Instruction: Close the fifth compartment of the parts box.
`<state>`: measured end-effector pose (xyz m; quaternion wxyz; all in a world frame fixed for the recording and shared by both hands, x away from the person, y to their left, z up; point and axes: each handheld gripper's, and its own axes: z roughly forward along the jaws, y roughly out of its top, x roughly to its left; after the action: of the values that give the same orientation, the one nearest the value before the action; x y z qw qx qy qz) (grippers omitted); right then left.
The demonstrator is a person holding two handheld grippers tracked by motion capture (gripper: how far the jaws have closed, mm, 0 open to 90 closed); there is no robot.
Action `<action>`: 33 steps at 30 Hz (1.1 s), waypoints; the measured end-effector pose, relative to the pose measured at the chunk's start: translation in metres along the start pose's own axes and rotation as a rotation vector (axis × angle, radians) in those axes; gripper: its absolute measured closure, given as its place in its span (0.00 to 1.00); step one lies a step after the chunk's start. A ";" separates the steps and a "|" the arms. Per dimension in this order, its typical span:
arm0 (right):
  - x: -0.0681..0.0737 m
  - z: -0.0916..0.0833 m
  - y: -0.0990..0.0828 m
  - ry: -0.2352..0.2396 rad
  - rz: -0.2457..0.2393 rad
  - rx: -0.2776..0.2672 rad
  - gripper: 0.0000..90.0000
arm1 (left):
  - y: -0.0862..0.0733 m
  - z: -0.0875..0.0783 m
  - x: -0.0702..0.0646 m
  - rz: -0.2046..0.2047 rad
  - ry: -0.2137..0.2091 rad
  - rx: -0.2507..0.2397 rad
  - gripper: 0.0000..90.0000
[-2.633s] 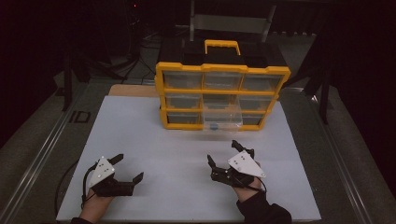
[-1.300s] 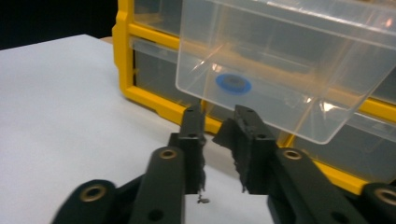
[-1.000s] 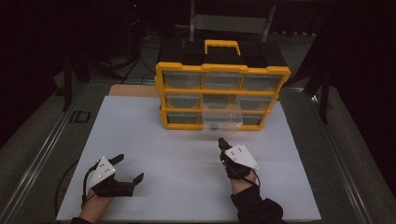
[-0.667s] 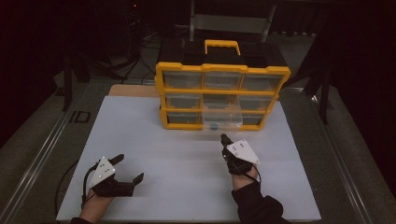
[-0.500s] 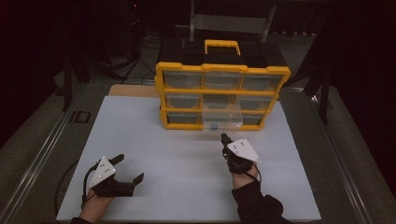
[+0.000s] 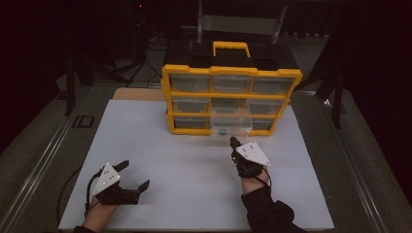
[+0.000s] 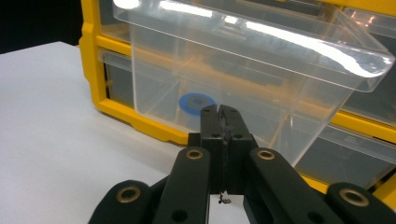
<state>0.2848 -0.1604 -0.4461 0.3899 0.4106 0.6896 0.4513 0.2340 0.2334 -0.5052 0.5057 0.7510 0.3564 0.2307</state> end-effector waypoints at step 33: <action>-0.011 0.009 0.001 -0.044 0.017 0.033 0.99 | 0.000 0.000 0.000 -0.001 -0.001 0.001 0.00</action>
<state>0.2974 -0.1671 -0.4459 0.3943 0.4327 0.6848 0.4340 0.2341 0.2335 -0.5053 0.5057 0.7512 0.3566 0.2298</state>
